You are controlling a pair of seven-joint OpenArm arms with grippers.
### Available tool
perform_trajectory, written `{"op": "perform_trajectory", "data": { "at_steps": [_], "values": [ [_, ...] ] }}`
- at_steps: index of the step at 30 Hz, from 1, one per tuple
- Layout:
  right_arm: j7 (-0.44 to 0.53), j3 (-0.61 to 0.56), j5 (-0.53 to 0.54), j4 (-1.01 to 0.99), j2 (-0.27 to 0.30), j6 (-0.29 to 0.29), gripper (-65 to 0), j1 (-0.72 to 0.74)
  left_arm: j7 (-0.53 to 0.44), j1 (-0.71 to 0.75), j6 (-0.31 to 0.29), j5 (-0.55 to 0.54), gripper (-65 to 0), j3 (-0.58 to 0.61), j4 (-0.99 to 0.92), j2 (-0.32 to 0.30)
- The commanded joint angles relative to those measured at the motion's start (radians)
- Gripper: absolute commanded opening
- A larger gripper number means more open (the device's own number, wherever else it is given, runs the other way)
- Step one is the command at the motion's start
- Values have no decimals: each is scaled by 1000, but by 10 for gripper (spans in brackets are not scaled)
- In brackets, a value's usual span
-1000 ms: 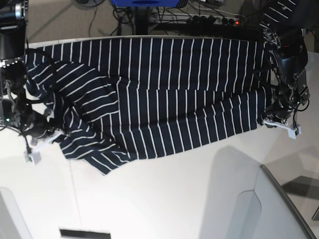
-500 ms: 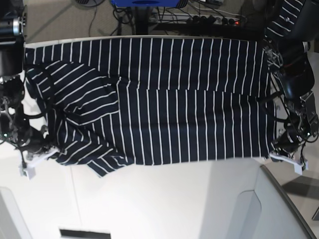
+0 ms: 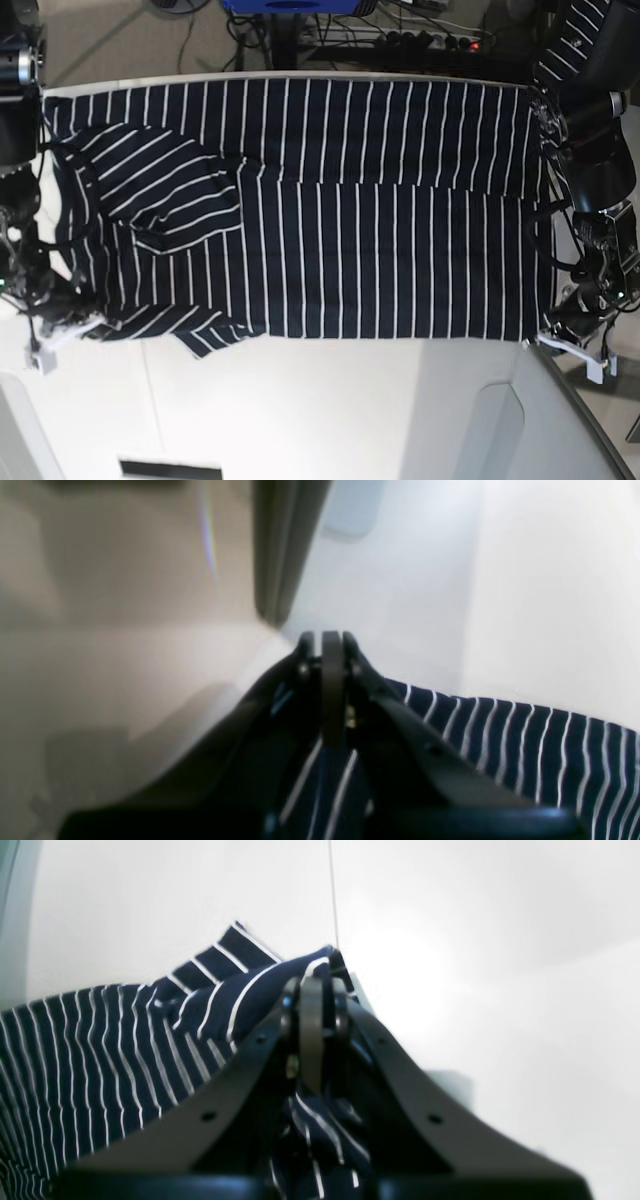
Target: Layout the t-shirt on the table in an organized manner, then fold the t-shirt properly
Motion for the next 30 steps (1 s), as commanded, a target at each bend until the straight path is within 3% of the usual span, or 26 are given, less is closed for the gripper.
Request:
{"op": "perform_trajectory", "data": {
  "at_steps": [1,4,8,15,22,30],
  "values": [
    [18,8,11,22,14,6,-648,14,-19,-6,-2,-14,-650,-3,34,-24],
    [20,10,11,22,11,24,-648,-8,50,14,-3,-14,-650,-3,97,-24],
    [20,13,12,22,9,135,-648,-27,73,83,-5,-14,-650,-3,190,-21],
    [21,13,12,26,13,145,-648,-51,73,178,-6,-24,-650,-3,252,-20],
    [21,13,5,80,17,147,-648,-77,75,280,-35,-163,-650,-3,315,-30],
    [21,27,11,114,55,147,-648,-124,75,399,-37,-171,-650,-4,413,-38]
  ]
}}
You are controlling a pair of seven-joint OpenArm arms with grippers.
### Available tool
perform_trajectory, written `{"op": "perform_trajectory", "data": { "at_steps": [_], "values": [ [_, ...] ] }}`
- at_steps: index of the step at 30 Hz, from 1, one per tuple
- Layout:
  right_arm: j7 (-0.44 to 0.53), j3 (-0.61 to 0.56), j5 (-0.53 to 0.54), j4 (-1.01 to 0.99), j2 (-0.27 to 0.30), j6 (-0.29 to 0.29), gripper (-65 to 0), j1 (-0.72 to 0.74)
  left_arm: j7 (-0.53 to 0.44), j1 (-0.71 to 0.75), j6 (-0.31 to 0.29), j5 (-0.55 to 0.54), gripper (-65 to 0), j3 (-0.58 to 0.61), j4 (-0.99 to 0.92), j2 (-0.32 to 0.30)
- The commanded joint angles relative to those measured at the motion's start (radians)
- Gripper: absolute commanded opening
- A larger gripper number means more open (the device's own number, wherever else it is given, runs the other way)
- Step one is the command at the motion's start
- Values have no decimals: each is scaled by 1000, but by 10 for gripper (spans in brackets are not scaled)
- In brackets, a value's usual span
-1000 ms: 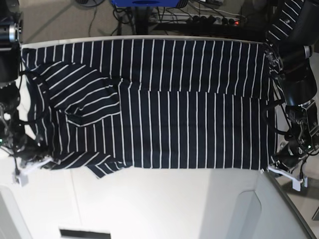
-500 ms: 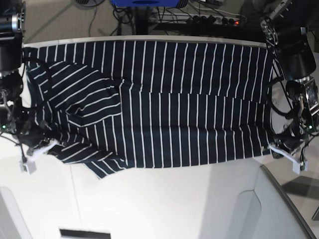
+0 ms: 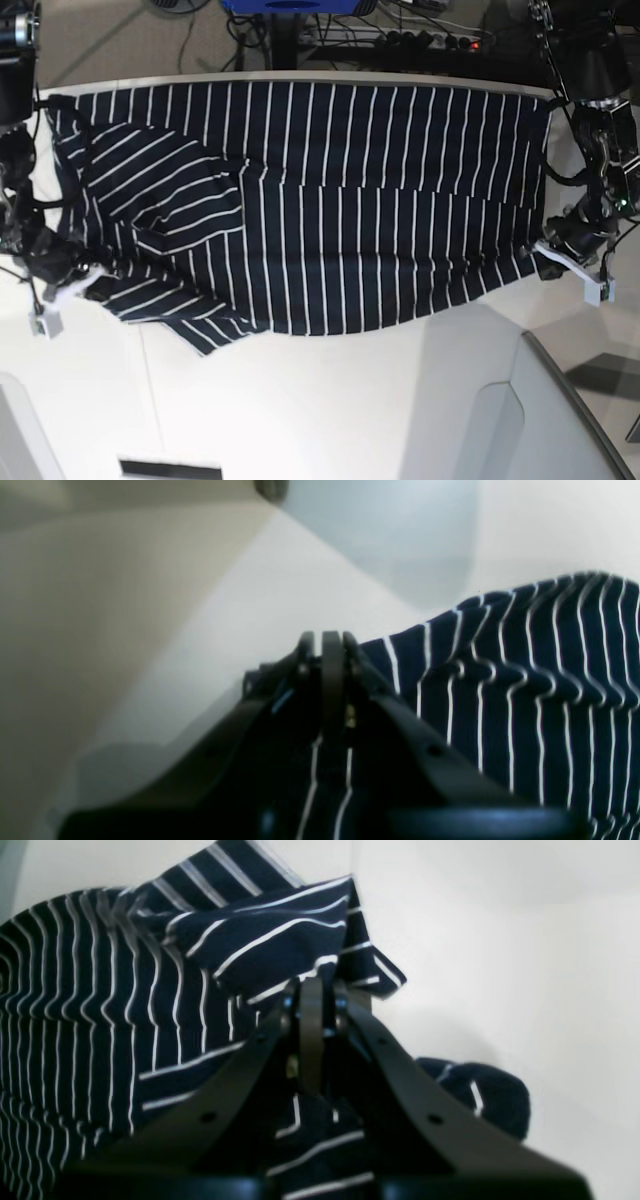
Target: Layout the t-shirt on the table in an organized manner, then fold the t-shirt properly
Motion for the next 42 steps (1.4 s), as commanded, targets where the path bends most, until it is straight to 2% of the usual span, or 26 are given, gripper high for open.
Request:
{"op": "perform_trajectory", "data": {
  "at_steps": [1,2,5,8,13,18,20,22,23,26,31,34,37,42],
  "values": [
    [19,32,14,35,23,9,-648,8,-20,-5,-8,-14,-650,-6,25,-32],
    [16,49,14,44,24,13,-647,-4,-20,5,-8,-14,-650,-6,25,-39],
    [11,97,14,45,27,75,-647,-30,-22,36,-8,-14,-650,-6,25,-47],
    [-42,144,8,39,21,104,-648,-52,-23,57,-8,-14,-650,-6,26,-47],
    [-59,178,8,39,20,105,-647,-96,-25,88,-10,-14,-650,-6,26,-45],
    [-76,175,16,10,17,67,-638,-118,-27,119,-10,-6,-650,-1,25,-39],
    [-133,181,14,-1,-3,50,-585,-118,-27,126,-10,-6,-650,2,20,-38],
    [-167,181,14,9,-13,47,-498,-119,-27,137,-8,-4,-650,-3,17,-38],
    [-176,186,16,18,-14,47,-452,-119,-28,145,-7,-4,-650,-3,23,-38],
    [-182,216,14,82,-23,47,-369,-135,-28,151,-5,-4,-650,-3,22,-38],
    [-208,213,8,163,-23,47,-357,-105,-28,153,-5,-4,-650,-3,17,-38],
    [-245,196,-18,30,-23,47,-356,7,-28,153,-5,-4,-650,-3,17,-38],
    [-217,135,-95,-142,-20,55,-356,112,-28,151,-5,-4,-650,-3,17,-36],
    [-177,97,-161,-223,-22,55,-357,154,-28,151,-5,-4,-650,-4,17,-36]
  ]
}}
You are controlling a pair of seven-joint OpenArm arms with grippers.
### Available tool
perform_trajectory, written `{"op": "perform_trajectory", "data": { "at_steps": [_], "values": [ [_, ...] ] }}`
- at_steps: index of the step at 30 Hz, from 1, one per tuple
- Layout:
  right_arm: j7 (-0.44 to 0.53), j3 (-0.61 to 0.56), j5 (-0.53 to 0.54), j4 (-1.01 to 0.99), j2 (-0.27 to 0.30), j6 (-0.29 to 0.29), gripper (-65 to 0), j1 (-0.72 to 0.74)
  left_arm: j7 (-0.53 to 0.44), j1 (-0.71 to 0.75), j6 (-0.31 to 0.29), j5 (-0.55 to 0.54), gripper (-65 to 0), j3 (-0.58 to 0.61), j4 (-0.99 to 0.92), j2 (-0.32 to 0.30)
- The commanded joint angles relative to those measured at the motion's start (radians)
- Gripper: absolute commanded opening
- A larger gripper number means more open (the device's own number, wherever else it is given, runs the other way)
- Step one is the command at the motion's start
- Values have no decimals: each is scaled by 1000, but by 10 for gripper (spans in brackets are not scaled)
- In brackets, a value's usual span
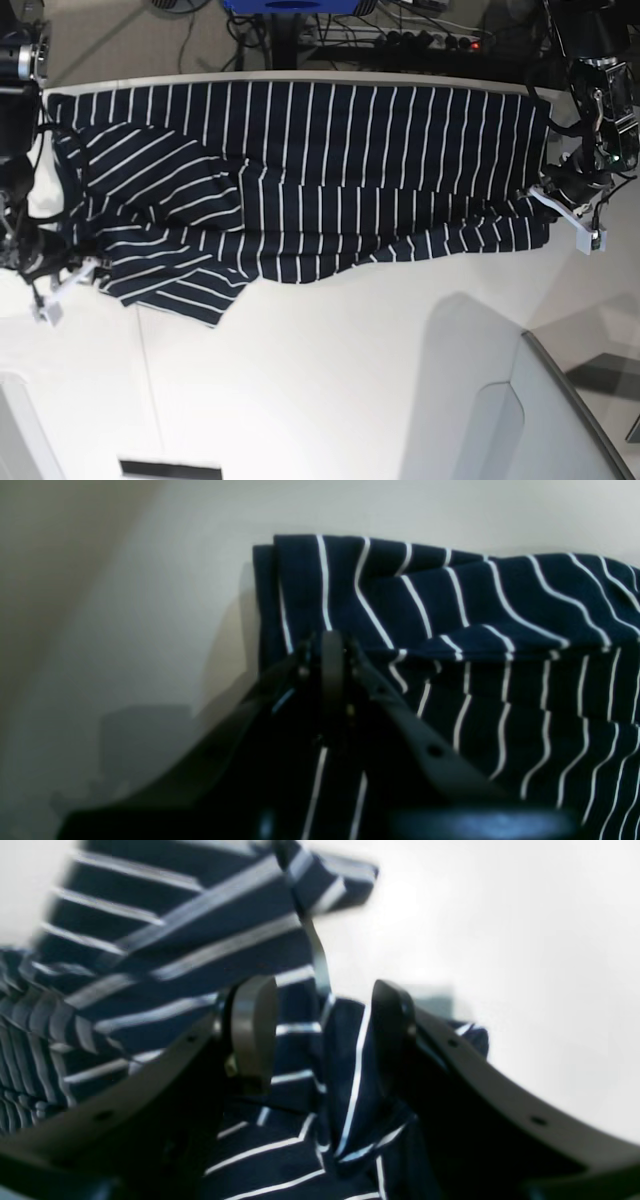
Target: Layout the t-shirt on the table in an organized manner, then fold the t-shirt properly
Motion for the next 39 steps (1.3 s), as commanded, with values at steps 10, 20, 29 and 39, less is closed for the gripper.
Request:
{"op": "perform_trajectory", "data": {
  "at_steps": [10,20,29,39],
  "values": [
    [26,3,7,-45,20,5,-365,25,-19,-11,-6,-8,-650,-8,13,-24],
    [20,9,13,-37,20,5,-650,3,-19,-16,-6,-8,-650,-8,13,-31],
    [-51,10,15,80,21,5,-650,-26,-12,-16,-7,-8,-650,-5,22,-57],
    [-154,53,15,212,31,5,-650,-78,-11,-5,-10,-8,-650,1,24,-128]
  ]
}}
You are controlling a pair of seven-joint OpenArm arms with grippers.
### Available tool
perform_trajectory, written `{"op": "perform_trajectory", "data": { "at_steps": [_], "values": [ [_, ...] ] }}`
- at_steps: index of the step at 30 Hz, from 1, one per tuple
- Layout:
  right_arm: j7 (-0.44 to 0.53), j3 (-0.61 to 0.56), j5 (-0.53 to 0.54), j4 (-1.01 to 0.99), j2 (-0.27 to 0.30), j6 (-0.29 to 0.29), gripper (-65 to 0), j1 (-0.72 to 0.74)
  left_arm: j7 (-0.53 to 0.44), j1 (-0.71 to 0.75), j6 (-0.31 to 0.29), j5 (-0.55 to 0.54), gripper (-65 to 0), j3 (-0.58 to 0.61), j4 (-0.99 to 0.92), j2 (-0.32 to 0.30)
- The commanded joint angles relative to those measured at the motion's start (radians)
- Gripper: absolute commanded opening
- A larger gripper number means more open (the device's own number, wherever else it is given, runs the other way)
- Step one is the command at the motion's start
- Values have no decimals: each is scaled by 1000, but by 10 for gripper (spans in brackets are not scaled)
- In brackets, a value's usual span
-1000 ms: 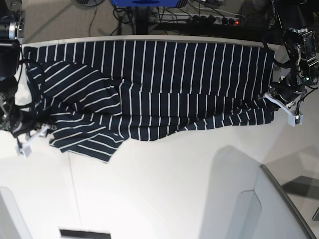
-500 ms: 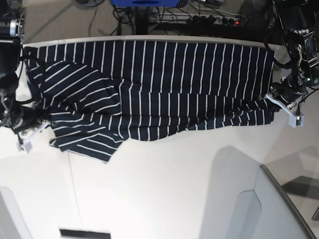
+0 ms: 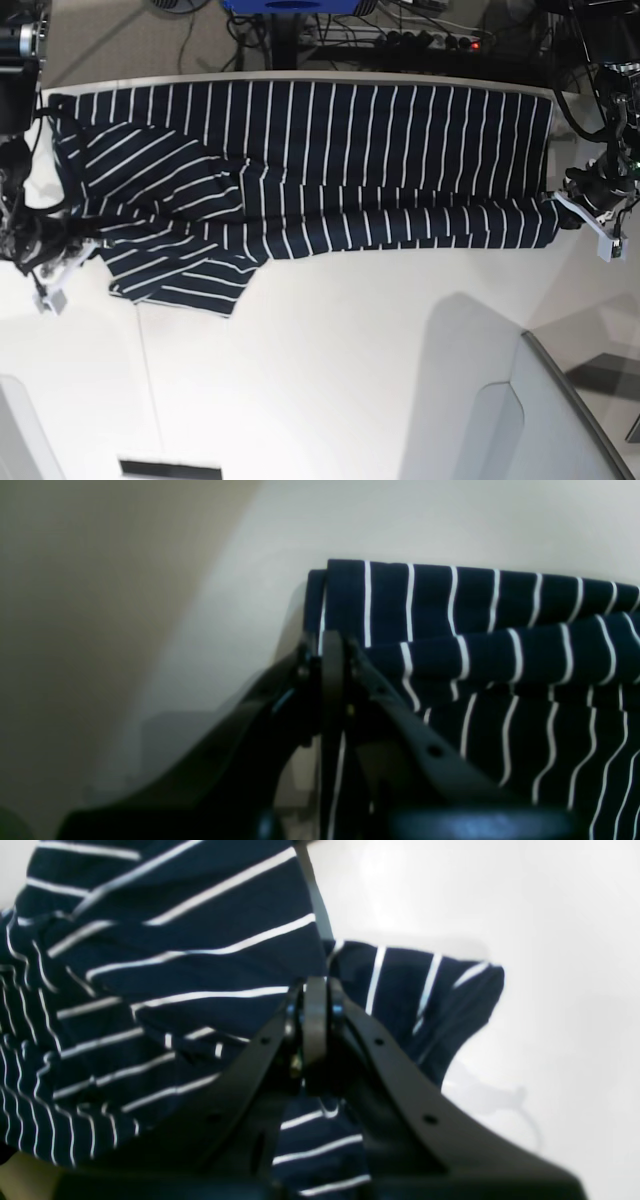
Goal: Layout the t-shirt on the table in an organized manner, then fold the t-shirt properly
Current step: 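Fold the lower shirt half over with both grippers toward the collar edge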
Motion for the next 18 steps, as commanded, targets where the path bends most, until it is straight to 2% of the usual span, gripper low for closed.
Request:
{"op": "perform_trajectory", "data": {
  "at_steps": [1,4,9,15,18],
  "values": [
    [-8,43,6,26,21,3,-650,13,-17,-8,2,-8,-650,-7,20,-27],
    [-51,87,6,35,19,3,-650,-1,-17,-8,2,-6,-650,-4,20,-27],
    [-59,87,6,84,16,3,-650,-53,-22,-8,2,-6,-650,52,15,-25],
    [-93,90,6,110,18,3,-650,-75,-23,-22,4,-3,-650,49,10,-38],
    [-96,90,6,110,21,3,-650,-78,-23,-23,4,52,-650,58,10,-50]
  ]
}}
